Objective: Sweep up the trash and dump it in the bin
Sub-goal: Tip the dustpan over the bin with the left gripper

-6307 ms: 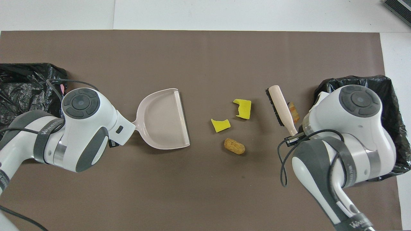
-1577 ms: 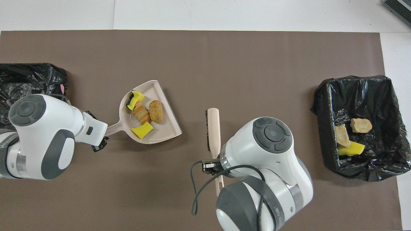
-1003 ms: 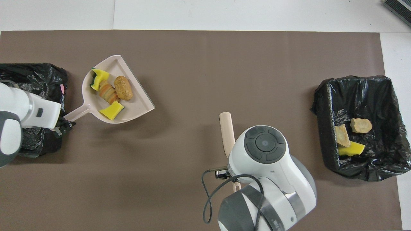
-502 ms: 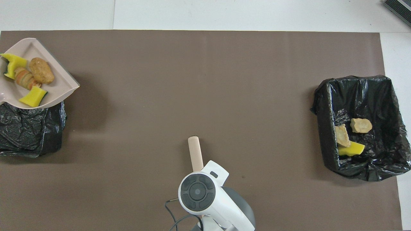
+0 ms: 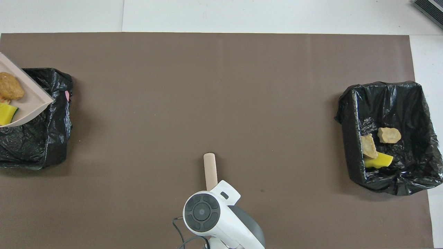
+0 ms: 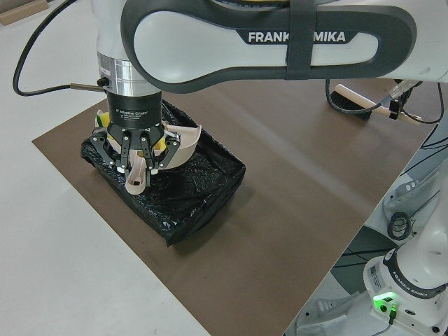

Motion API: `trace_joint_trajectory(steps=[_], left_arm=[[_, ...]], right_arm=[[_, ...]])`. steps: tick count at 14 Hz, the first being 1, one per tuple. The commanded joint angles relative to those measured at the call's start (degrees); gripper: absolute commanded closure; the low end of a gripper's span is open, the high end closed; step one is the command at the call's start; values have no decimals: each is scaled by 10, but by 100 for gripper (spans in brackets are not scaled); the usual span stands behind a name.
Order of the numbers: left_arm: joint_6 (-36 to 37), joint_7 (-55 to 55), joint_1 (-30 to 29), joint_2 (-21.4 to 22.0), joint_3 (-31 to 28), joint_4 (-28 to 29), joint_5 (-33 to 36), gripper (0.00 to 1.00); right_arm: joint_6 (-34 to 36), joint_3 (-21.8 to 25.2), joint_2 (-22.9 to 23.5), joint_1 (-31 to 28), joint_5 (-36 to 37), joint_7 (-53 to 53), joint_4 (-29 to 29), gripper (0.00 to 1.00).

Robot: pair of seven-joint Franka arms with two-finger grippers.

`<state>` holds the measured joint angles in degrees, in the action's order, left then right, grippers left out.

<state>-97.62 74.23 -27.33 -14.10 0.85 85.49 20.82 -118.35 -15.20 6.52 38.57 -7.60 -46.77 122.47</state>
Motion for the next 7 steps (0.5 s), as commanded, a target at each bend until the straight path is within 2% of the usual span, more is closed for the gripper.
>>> trace_joint_trajectory(steps=[1, 4, 7], left_arm=[[18, 15, 24, -10, 9, -22, 82, 100], [22, 41, 61, -8, 8, -16, 158, 100], [23, 57, 84, -4, 9, -6, 221, 100]], right_arm=[[-6, -1, -8, -3, 4, -13, -6, 0], [62, 4, -14, -20, 14, -1, -56, 0], [150, 4, -38, -78, 25, 81, -107, 0]])
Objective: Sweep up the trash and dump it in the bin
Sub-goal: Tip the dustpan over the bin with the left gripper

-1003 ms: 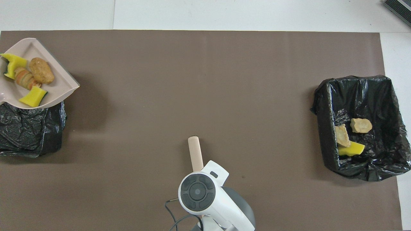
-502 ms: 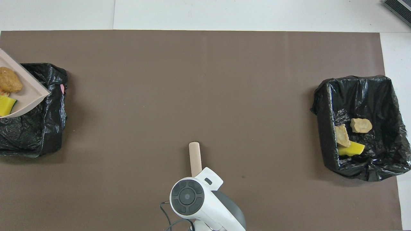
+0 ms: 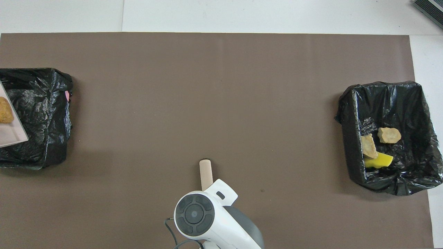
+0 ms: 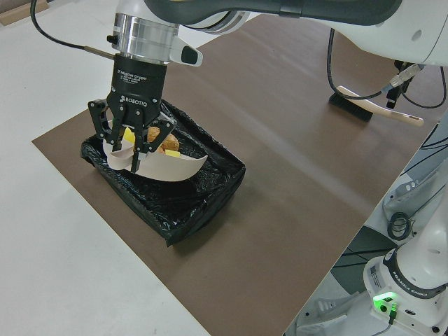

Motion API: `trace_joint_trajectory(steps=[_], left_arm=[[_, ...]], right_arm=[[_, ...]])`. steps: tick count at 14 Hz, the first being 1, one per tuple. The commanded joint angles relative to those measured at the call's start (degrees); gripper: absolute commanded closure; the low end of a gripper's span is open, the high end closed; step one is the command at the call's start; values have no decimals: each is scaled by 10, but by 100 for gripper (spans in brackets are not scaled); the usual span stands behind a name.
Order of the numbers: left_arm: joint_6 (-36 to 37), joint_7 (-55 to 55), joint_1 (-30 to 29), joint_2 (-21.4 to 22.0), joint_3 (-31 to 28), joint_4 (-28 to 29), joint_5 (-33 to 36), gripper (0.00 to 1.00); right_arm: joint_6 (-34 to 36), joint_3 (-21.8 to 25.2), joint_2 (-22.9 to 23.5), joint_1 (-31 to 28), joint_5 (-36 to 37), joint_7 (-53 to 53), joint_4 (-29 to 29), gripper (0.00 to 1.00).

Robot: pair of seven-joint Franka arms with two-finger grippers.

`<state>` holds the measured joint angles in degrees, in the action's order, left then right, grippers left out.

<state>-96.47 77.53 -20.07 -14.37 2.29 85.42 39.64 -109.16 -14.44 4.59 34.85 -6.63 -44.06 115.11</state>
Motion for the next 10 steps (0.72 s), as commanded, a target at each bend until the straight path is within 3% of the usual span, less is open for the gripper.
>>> trace_joint_trajectory(steps=[1, 3, 6, 10], left_arm=[[7, 37, 13, -2, -5, -6, 42, 100], [5, 58, 24, -1, -5, -8, 82, 100], [7, 80, 30, -2, -5, -12, 124, 100], [15, 81, 70, -1, -7, -15, 172, 100]], right_arm=[[94, -2, -20, -64, 19, 91, -57, 0], [154, -3, -19, -114, 24, 160, -113, 0], [192, -3, -17, -173, 55, 262, -166, 0], [217, 0, -20, -274, 73, 426, -194, 0]])
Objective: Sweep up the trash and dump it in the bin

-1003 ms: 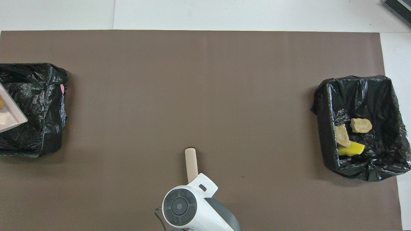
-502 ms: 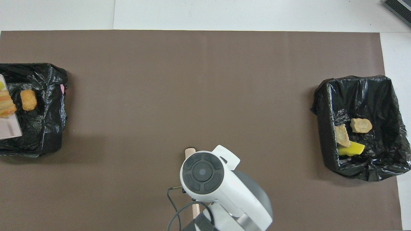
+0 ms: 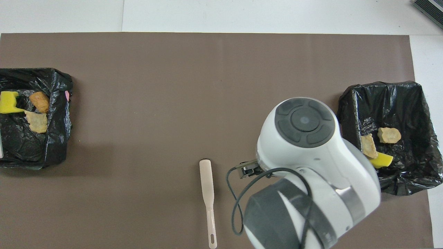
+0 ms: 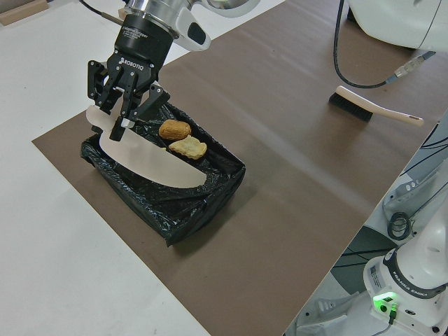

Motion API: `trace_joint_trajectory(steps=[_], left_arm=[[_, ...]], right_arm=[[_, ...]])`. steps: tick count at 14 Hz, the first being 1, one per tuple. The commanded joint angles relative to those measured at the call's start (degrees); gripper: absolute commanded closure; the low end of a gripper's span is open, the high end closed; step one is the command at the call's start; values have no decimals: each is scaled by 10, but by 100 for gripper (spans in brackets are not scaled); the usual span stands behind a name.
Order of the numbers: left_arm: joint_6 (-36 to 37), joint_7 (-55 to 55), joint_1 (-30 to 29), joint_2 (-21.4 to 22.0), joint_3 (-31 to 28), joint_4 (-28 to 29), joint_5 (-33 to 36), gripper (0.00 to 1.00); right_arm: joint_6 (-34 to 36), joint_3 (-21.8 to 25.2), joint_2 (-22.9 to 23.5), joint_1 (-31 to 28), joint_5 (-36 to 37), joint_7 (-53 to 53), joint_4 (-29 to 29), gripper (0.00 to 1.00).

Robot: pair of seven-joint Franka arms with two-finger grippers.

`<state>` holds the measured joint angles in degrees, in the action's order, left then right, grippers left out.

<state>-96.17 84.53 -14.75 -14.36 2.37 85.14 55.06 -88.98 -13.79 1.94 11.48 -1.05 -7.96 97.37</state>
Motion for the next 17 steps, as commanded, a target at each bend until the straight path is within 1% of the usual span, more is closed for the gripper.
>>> trace_joint_trajectory(steps=[1, 3, 5, 7, 8, 10, 12, 14, 15, 17], left_arm=[[12, 8, 19, -3, -9, -12, 19, 100], [4, 4, 38, -4, -7, -13, 55, 100], [-1, -3, 56, -3, -6, -10, 97, 100], [11, -15, 69, -1, -7, -6, 108, 100], [11, -16, 77, -1, -8, -6, 111, 100], [8, -17, 91, -1, -7, -7, 146, 100], [19, -39, 99, 0, -7, -2, 160, 100], [48, -101, 117, 2, -7, -2, 160, 100], [64, -127, 120, 1, -8, -6, 161, 100], [83, -139, 126, 1, -7, -9, 154, 100]], right_arm=[[18, -7, 4, -67, 21, 96, -17, 0], [18, -6, 4, -111, 22, 125, -17, 0], [13, -7, 5, -146, 24, 129, -17, 0], [6, -6, 4, -167, 31, 124, -29, 0], [-5, 2, 5, -168, 38, 124, -37, 0], [-29, 55, 5, -155, 42, 121, -40, 0], [-34, 89, 3, -153, 35, 107, -40, 0], [-30, 99, -20, -149, 30, 54, -35, 0], [-27, 101, -25, -147, 30, 37, -36, 0], [-25, 120, -28, -139, 23, 50, -39, 0]])
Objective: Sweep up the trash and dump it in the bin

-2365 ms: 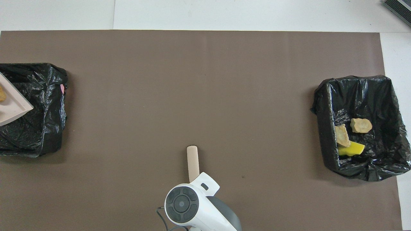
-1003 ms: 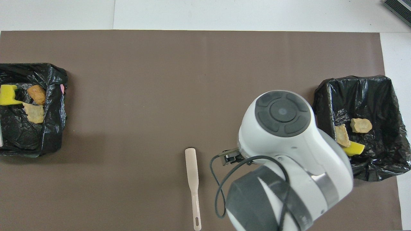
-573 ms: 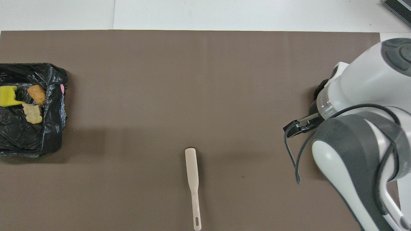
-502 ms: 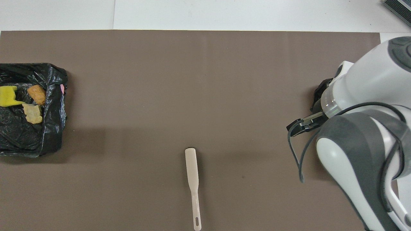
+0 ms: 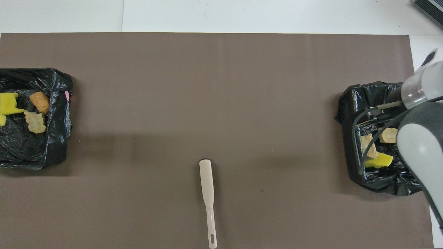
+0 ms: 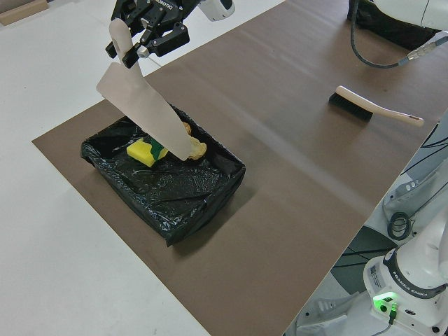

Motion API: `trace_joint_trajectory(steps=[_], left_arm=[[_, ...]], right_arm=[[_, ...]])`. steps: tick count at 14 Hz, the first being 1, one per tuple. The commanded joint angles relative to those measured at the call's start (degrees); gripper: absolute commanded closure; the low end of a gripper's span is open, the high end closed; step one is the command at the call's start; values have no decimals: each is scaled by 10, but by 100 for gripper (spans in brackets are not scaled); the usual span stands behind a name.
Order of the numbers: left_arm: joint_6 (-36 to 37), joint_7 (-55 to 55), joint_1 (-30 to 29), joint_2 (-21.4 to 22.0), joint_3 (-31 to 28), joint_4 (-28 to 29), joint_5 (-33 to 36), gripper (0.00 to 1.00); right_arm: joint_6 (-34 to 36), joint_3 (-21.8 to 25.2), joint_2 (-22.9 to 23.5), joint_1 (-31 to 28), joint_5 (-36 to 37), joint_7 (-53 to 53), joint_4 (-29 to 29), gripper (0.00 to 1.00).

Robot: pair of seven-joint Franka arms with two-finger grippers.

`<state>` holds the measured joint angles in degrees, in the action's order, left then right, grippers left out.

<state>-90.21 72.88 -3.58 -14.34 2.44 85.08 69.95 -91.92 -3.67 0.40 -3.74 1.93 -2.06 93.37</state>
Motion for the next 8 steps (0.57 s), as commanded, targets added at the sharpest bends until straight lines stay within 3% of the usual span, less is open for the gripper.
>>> trace_joint_trajectory(steps=[1, 5, 8], left_arm=[[26, -22, 16, 9, -7, -13, -11, 100], [28, -22, 5, 34, -19, -67, -168, 100], [32, -45, 5, 61, -17, -69, -244, 100]], right_arm=[[0, 31, -13, 22, -16, 18, 1, 0], [-2, 36, -15, 25, -18, 41, 2, 0], [-2, 36, -15, 25, -18, 41, 2, 0]])
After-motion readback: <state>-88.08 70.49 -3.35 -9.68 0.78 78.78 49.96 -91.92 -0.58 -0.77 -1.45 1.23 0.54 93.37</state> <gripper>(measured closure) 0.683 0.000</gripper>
